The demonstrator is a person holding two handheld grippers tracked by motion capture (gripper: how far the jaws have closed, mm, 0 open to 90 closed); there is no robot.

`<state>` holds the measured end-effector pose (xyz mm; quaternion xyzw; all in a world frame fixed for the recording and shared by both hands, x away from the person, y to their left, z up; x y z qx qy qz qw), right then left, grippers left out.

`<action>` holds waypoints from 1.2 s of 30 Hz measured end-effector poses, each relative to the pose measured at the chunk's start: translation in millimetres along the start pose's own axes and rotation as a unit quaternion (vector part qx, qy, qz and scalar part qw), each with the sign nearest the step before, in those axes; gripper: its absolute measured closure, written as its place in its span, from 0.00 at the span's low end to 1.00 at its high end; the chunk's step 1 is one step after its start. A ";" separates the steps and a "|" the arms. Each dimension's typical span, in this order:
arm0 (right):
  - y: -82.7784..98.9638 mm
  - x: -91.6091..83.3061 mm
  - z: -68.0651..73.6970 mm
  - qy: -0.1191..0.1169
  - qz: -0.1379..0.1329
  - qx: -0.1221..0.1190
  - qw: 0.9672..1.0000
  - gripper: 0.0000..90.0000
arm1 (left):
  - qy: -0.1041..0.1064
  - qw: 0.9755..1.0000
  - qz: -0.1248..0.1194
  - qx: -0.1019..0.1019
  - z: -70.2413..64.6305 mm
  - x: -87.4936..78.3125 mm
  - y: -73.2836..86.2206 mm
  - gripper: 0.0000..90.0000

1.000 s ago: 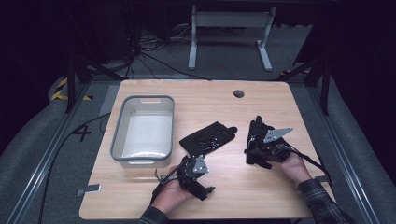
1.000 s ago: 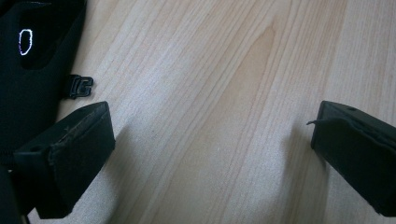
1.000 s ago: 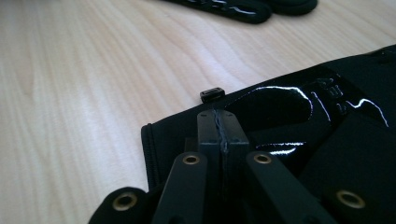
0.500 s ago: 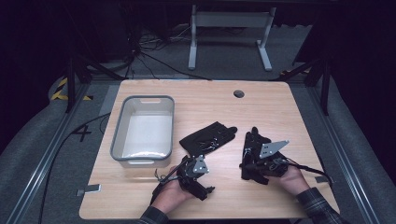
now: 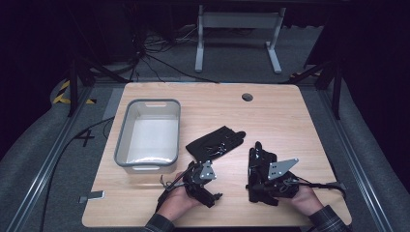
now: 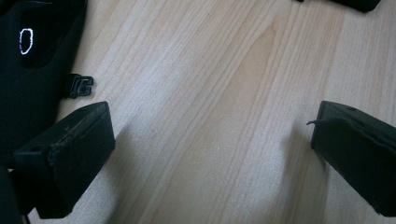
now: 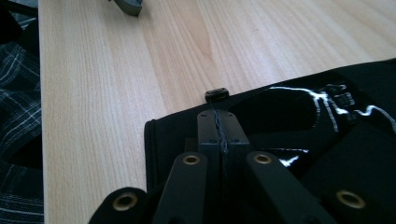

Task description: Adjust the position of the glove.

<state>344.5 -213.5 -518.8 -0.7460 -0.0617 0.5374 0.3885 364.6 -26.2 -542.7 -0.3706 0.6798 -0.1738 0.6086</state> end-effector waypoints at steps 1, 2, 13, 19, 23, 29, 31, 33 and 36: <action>-0.7 -2.5 -2.9 0.007 -0.003 -0.001 1.000 1.00 | 0.000 1.000 0.000 0.000 0.0 0.0 0.0 0.00; -1.6 -6.0 -6.7 0.015 -0.006 0.002 1.000 1.00 | 0.000 1.000 0.000 0.000 0.0 0.0 0.0 0.00; 21.5 -26.5 -75.6 0.102 -0.008 0.064 0.993 1.00 | 0.000 1.000 0.000 0.000 0.0 0.0 0.0 0.00; 19.0 -20.6 -99.4 0.132 -0.007 0.076 0.988 1.00 | 0.001 1.000 0.001 0.000 0.0 -0.1 0.0 0.00; 19.9 -9.2 -102.5 0.131 0.005 0.073 0.989 1.00 | 0.000 1.000 0.000 0.000 0.1 0.1 -0.1 0.00; 10.9 3.7 -97.2 0.115 0.000 0.062 0.991 1.00 | 0.001 1.000 0.001 0.001 0.0 0.0 0.0 0.00; 9.4 4.9 -96.2 0.114 -0.002 0.060 0.992 1.00 | 0.001 1.000 0.001 0.001 0.0 0.1 -0.1 0.00; 7.5 6.7 -94.1 0.106 -0.005 0.064 0.992 1.00 | 0.001 1.000 0.001 0.001 0.0 0.0 0.0 0.00; 4.6 8.2 -87.6 0.099 -0.004 0.057 0.993 1.00 | 0.001 1.000 0.001 0.001 0.0 0.0 0.0 0.00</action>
Point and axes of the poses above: each handheld gripper's, and its own axes: x roughly forward along the jaws, y roughly out of its underside, z roughly to its left, the point moved 9 cm from there along x, roughly forward along the jaws, and after that the axes turned 15 degrees about y, right-handed, at the moved point
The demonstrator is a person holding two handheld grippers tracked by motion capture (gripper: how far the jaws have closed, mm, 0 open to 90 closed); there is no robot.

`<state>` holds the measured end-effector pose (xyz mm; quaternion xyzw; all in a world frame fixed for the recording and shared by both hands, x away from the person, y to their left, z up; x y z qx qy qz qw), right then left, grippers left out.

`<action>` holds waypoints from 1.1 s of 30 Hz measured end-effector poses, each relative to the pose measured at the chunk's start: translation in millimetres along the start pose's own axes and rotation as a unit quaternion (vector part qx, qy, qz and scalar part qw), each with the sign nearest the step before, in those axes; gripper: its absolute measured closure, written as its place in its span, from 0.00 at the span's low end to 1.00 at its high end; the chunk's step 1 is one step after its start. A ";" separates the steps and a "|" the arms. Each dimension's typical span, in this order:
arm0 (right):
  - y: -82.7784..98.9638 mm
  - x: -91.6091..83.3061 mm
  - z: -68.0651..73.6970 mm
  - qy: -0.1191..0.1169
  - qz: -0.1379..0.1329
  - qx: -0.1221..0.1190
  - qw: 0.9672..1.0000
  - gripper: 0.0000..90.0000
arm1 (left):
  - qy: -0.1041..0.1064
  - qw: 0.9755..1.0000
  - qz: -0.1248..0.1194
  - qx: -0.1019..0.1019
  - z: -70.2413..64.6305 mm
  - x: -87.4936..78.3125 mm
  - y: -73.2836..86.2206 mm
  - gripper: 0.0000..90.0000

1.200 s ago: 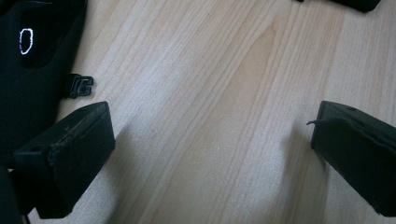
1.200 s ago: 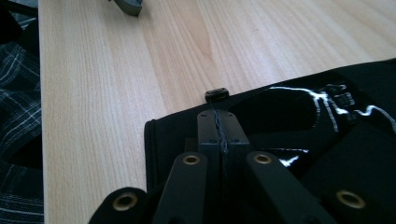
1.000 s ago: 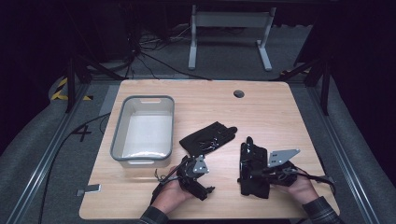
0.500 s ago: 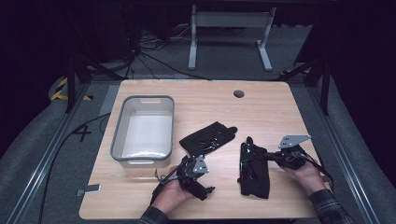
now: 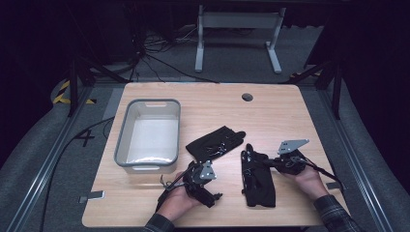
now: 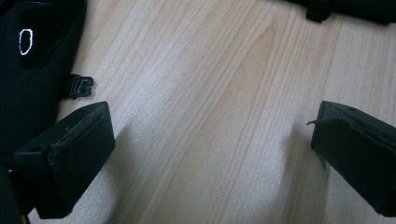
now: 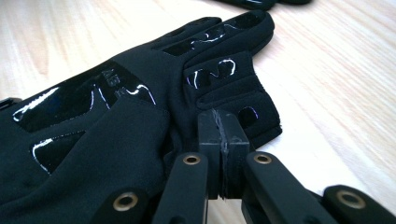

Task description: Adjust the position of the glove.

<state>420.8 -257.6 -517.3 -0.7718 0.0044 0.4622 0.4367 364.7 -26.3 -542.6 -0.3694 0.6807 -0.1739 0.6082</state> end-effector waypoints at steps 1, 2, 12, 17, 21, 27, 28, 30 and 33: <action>-0.2 -0.3 1.7 -0.002 0.001 -0.003 1.000 1.00 | 0.000 1.000 0.000 0.000 0.0 0.1 0.0 0.00; -0.5 -0.6 4.5 -0.004 0.001 -0.005 1.000 1.00 | 0.000 1.000 0.000 0.000 0.0 0.1 0.0 0.00; -3.9 -11.0 8.6 -0.007 -0.016 -0.004 1.000 1.00 | 0.000 1.000 -0.001 0.000 0.1 0.1 0.0 0.00; -0.3 -25.0 23.7 -0.021 -0.023 -0.010 0.999 1.00 | 0.000 1.000 0.000 0.000 0.0 0.0 0.0 0.00; 3.2 -31.3 39.9 -0.041 -0.027 -0.010 0.999 1.00 | 0.000 1.000 0.000 0.000 0.0 0.0 0.0 0.00; 7.3 -34.1 58.1 -0.047 -0.026 -0.031 0.998 1.00 | 0.000 1.000 0.000 0.000 0.1 0.0 0.0 0.00; 8.3 -33.0 59.3 -0.046 -0.026 -0.032 0.998 1.00 | 0.000 1.000 0.000 0.000 0.1 0.0 0.0 0.00; 11.4 -28.7 59.9 -0.045 -0.019 -0.037 0.998 1.00 | 0.001 1.000 0.000 0.000 -0.1 0.1 0.0 0.00; 15.3 -25.5 60.1 -0.044 -0.012 -0.043 0.998 1.00 | -0.003 1.000 0.008 -0.005 0.5 -0.4 -0.8 0.00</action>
Point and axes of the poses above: each handheld gripper's, and its own axes: x roughly forward along the jaws, y roughly out of its underside, z roughly to its left, the point moved 9 cm from there along x, roughly forward along the jaws, and after that the axes turned 15 degrees about y, right-handed, at the moved point
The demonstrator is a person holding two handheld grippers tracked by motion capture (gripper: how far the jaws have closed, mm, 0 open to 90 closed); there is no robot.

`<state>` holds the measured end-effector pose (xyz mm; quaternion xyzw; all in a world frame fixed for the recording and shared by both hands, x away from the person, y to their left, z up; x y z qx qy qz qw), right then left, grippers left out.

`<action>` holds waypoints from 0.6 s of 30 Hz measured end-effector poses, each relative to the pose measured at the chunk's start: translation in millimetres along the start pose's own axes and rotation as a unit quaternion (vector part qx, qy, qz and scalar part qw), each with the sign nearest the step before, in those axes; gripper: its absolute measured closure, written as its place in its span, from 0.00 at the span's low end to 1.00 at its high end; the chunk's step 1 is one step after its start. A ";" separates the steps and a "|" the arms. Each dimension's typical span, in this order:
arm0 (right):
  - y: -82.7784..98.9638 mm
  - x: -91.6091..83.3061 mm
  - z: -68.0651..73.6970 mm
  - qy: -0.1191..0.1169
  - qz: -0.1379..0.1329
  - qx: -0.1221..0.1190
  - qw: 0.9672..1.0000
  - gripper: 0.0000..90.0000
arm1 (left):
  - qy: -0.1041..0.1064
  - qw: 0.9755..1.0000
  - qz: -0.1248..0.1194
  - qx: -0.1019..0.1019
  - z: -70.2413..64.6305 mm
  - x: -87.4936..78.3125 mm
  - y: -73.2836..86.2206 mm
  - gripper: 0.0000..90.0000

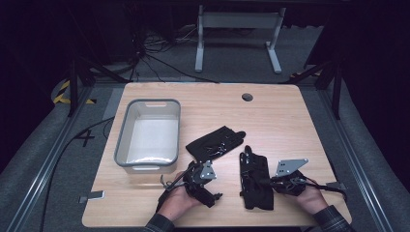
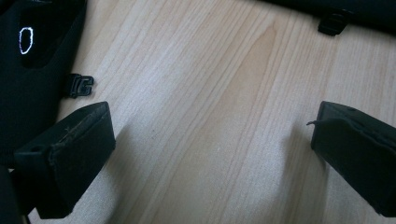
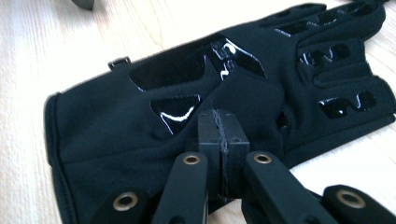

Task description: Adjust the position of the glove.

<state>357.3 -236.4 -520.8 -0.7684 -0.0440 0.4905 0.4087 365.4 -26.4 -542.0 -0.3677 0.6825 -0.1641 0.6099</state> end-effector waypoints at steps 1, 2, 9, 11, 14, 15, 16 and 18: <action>0.9 -0.6 -0.6 -0.001 0.001 0.002 1.000 1.00 | -0.001 1.000 0.002 -0.002 0.1 -0.2 -0.1 0.00; 2.1 -1.5 -1.7 0.001 0.003 0.003 1.000 1.00 | -0.002 1.000 0.003 -0.002 0.4 -0.2 -0.5 0.00; 11.5 -9.1 -7.6 0.014 0.007 0.006 1.000 1.00 | 0.001 1.000 0.001 -0.015 1.7 -0.6 -3.0 0.01; 14.4 -11.2 -9.5 0.010 0.009 0.014 1.000 1.00 | 0.002 1.000 0.003 -0.018 2.1 -0.5 -4.6 0.02; 15.2 -11.8 -10.2 0.007 0.012 0.020 1.000 1.00 | 0.002 1.000 0.000 -0.024 2.4 -2.1 -11.3 0.04; 15.1 -11.7 -10.2 0.006 0.013 0.019 1.000 1.00 | -0.001 1.000 -0.005 -0.022 3.4 -3.3 -15.3 0.04; 15.1 -11.7 -10.4 0.006 0.013 0.019 1.000 1.00 | -0.002 1.000 -0.009 -0.024 4.9 -4.6 -20.1 0.06; 15.2 -11.7 -10.5 0.005 0.013 0.020 1.000 1.00 | -0.004 1.000 -0.013 -0.026 7.2 -6.3 -26.2 0.07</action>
Point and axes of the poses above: each handheld gripper's, and its own axes: x roughly forward along the jaws, y roughly out of its underside, z roughly to its left, the point moved 9 cm from there along x, roughly forward along the jaws, and after that the axes turned 15 degrees about y, right-handed, at the moved point
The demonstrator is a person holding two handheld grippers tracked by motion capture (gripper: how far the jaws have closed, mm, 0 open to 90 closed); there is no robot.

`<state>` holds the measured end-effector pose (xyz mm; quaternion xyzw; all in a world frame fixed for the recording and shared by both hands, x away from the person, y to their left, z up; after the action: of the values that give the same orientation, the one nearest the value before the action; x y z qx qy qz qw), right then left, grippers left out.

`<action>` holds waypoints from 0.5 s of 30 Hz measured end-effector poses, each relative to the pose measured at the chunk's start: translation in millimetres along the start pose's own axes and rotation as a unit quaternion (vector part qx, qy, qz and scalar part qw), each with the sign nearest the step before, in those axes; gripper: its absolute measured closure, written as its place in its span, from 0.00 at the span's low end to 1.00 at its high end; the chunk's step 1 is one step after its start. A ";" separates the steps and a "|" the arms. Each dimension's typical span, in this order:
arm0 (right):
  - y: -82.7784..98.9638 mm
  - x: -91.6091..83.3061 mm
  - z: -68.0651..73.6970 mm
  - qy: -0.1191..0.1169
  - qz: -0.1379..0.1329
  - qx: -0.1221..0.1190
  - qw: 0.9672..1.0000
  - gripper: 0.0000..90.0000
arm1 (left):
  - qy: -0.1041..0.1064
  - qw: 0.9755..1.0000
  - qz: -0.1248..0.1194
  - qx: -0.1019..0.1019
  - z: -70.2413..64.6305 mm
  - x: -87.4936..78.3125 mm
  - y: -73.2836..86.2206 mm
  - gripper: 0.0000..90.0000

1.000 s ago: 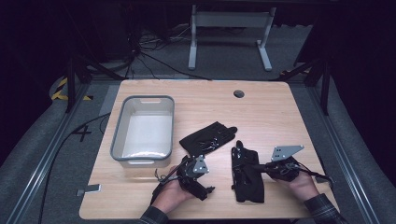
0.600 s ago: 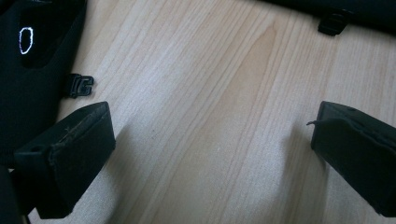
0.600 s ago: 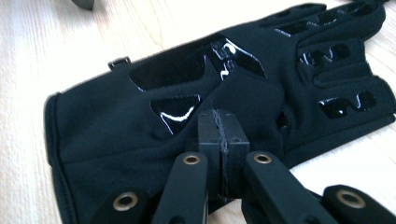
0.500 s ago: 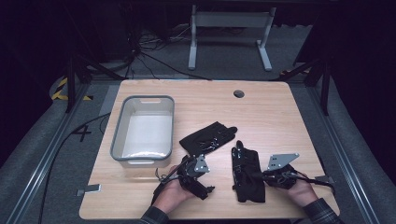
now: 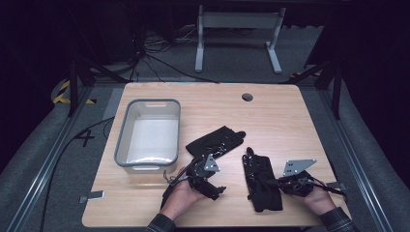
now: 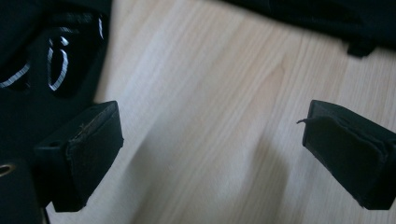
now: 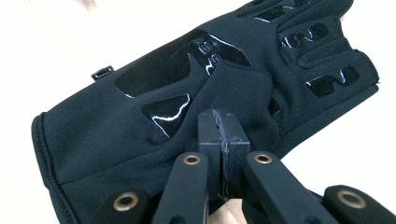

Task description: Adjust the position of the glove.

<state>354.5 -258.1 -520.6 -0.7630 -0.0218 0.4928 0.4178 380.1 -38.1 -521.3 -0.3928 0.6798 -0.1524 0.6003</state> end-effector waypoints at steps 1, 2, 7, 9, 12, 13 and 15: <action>0.0 0.0 0.0 0.000 0.000 0.000 1.000 1.00 | -0.002 1.000 -0.004 -0.004 1.1 -0.3 -3.4 0.07; 0.0 0.0 0.0 0.000 0.000 0.000 1.000 1.00 | -0.004 1.000 -0.008 -0.005 2.8 -0.9 -6.2 0.08; -0.1 0.1 -0.1 -0.001 0.000 0.001 1.000 1.00 | -0.025 1.000 -0.007 -0.012 15.0 -5.4 -21.2 0.16; -0.1 0.1 -0.1 -0.002 0.000 0.000 1.000 1.00 | -0.032 0.999 -0.008 -0.017 20.5 -6.8 -28.0 0.18; -0.1 0.1 -0.1 -0.002 0.000 0.000 1.000 1.00 | -0.043 0.999 -0.008 -0.017 28.0 -7.1 -36.1 0.27; -0.1 0.0 -0.1 -0.002 0.001 0.000 1.000 1.00 | -0.049 0.999 -0.007 -0.017 33.2 -6.2 -39.5 0.30; 0.2 -0.2 0.1 -0.002 0.001 -0.001 1.000 1.00 | -0.049 0.999 -0.010 -0.018 39.1 -5.6 -41.2 0.43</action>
<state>354.3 -258.3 -520.6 -0.7626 -0.0221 0.4945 0.4164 430.9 -50.2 -498.5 -0.4174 0.6483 -0.1267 0.6240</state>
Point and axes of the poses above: each handheld gripper's, and its own axes: x roughly forward along the jaws, y roughly out of its underside, z roughly to its left, the point moved 9 cm from there along x, roughly forward along the jaws, and after that the axes turned 15 degrees about y, right-handed, at the moved point
